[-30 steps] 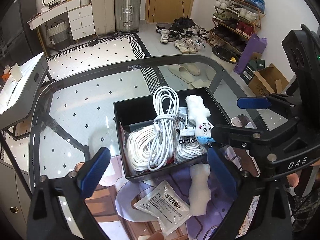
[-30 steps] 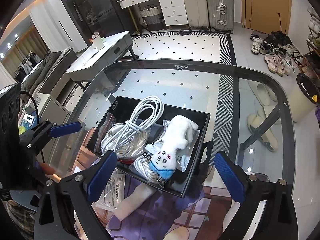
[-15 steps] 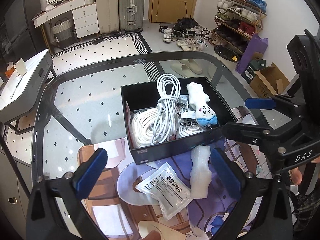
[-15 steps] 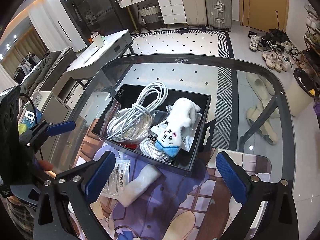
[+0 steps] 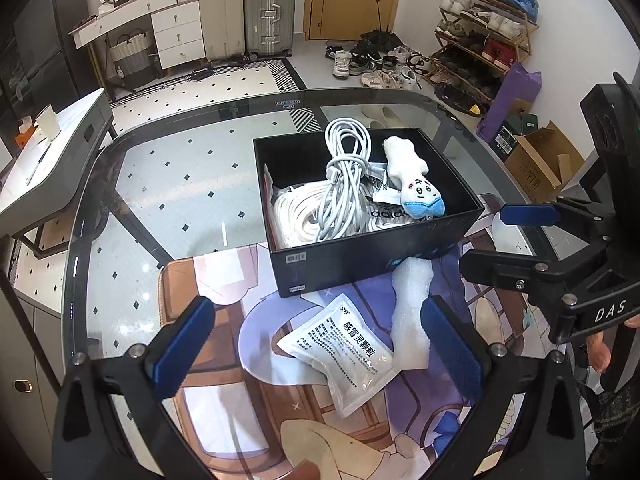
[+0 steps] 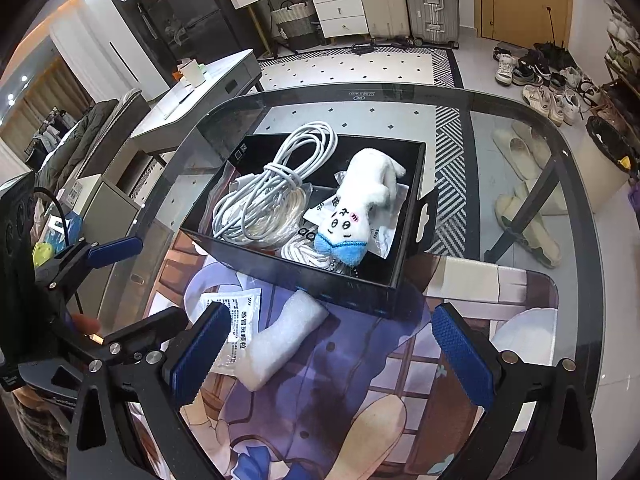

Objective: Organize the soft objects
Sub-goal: 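Move the left tool to the medicine packet while the right tool approaches the white foam strip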

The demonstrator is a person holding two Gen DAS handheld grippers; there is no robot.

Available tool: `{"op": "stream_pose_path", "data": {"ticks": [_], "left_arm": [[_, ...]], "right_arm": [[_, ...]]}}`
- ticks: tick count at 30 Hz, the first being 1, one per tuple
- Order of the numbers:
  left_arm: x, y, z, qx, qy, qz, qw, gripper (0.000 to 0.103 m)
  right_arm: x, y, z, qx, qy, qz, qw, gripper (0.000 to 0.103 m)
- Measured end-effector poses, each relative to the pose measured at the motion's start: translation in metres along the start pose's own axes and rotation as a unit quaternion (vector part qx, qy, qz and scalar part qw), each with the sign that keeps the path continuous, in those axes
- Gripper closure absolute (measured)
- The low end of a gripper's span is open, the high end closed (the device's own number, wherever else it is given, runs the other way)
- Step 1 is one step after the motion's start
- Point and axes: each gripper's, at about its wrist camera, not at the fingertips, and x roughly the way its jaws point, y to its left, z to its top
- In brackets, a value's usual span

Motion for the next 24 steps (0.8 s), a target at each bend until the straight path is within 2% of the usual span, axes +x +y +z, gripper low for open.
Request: {"op": "stream_pose_path", "data": {"ticks": [24], "left_arm": [[0.024, 0.008, -0.033, -0.008, 0.024, 0.003, 0.9997, 0.000]], "right_arm": [[0.032, 0.018, -0.017, 0.018, 0.037, 0.021, 0.999, 0.001]]}}
